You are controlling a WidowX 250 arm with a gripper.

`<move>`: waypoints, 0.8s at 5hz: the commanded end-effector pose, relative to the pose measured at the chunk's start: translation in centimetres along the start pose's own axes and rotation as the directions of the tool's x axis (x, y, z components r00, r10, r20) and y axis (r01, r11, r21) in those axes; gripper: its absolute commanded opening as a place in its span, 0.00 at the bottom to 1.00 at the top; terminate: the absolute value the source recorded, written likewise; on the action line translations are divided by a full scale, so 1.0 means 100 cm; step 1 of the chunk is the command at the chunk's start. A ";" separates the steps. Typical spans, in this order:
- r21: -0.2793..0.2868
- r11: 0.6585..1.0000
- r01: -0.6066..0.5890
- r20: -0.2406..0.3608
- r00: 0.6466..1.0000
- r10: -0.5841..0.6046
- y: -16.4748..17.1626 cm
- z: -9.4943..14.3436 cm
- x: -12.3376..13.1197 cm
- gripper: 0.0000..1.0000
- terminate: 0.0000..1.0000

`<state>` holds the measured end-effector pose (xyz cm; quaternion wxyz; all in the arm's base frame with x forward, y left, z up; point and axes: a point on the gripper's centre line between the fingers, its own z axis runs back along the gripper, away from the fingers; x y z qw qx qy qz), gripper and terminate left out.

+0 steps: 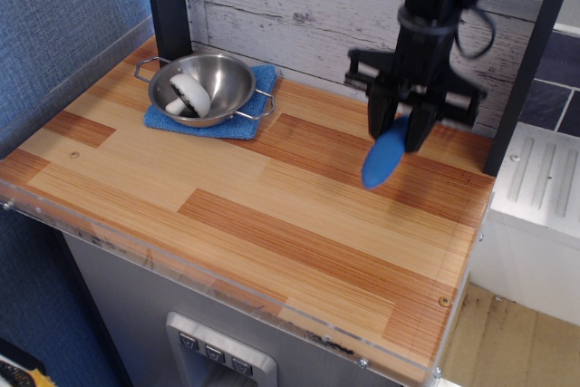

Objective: Move the blue fork to the right of the wok.

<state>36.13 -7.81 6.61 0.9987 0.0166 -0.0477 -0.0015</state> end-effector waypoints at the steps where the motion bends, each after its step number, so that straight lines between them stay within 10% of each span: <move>1: -0.089 0.923 -0.375 0.166 0.908 0.385 -0.001 0.053 -0.010 0.00 0.00; 4: -0.074 0.557 -0.827 0.274 0.521 0.809 0.027 0.073 -0.072 0.00 0.00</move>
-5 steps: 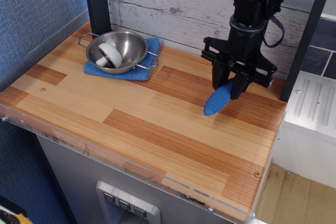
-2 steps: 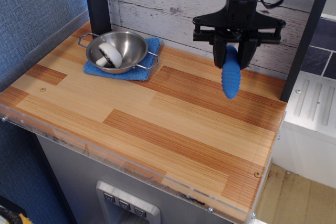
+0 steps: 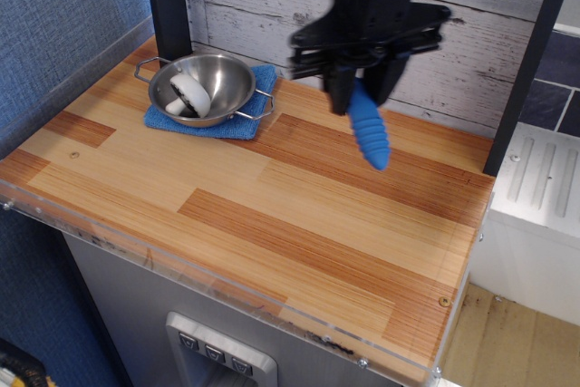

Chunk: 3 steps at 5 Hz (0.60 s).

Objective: Move the blue fork to the right of the wok.

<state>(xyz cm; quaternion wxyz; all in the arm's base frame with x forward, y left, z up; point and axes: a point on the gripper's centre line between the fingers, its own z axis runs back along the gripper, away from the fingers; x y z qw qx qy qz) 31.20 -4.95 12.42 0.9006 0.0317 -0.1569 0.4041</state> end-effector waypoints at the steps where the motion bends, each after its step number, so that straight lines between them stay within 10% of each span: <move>1: 0.004 0.970 -0.242 0.057 0.969 0.242 0.040 0.006 -0.032 0.00 0.00; 3: 0.064 0.926 -0.371 0.017 0.929 0.371 0.083 -0.026 -0.054 0.00 0.00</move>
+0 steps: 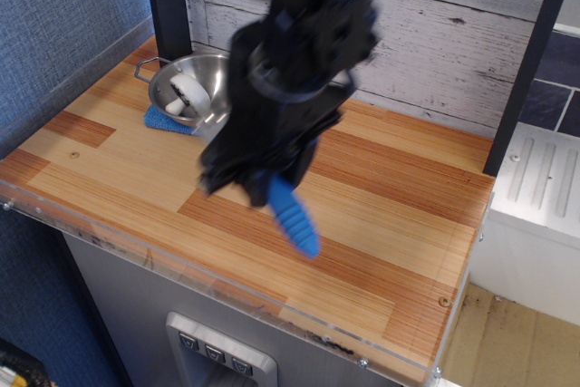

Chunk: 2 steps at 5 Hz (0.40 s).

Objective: Move the blue fork to the right of the wok.

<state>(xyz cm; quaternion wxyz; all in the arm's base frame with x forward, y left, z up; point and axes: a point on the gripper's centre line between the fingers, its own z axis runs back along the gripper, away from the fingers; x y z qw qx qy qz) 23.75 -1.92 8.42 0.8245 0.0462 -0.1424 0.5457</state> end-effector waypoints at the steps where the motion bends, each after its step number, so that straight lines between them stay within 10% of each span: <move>1: -0.014 0.991 -0.132 -0.003 0.991 0.132 0.014 -0.012 -0.010 0.00 0.00; 2: -0.031 0.975 -0.222 0.010 0.975 0.223 0.012 -0.024 0.000 0.00 0.00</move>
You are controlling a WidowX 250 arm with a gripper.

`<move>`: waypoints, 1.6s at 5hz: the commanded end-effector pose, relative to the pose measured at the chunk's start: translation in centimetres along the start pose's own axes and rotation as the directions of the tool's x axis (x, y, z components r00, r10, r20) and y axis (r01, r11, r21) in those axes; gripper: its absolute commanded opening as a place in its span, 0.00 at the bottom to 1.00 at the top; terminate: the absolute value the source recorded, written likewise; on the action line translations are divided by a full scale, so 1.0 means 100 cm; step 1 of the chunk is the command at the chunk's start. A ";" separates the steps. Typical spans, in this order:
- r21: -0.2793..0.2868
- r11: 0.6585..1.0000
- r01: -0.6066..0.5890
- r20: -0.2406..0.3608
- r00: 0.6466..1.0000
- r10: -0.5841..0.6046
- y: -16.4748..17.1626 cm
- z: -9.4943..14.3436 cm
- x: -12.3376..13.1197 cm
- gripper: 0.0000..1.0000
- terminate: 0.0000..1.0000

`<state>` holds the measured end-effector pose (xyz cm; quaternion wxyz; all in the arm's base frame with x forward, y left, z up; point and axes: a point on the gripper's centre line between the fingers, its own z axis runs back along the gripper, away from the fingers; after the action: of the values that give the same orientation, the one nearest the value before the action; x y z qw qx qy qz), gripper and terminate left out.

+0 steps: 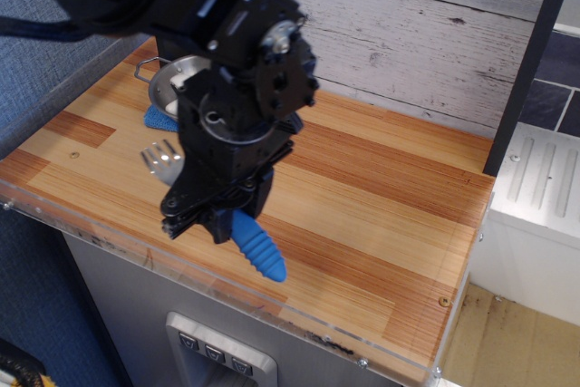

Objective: Move the blue fork to the right of the wok.

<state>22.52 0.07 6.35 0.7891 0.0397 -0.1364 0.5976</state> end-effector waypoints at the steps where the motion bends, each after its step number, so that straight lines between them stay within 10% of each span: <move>1: -0.046 0.987 -0.154 0.010 0.988 0.155 -0.015 -0.011 -0.004 0.00 0.00; 5: -0.034 0.974 -0.223 -0.083 0.972 0.220 -0.037 -0.050 -0.013 0.00 0.00; 6: -0.029 0.968 -0.249 -0.120 0.962 0.244 -0.040 -0.048 -0.017 1.00 0.00; 8: -0.014 0.965 -0.261 -0.120 0.959 0.257 -0.054 -0.035 -0.022 1.00 0.00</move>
<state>27.21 -0.42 2.06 0.7096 -0.0129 -0.0893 0.6988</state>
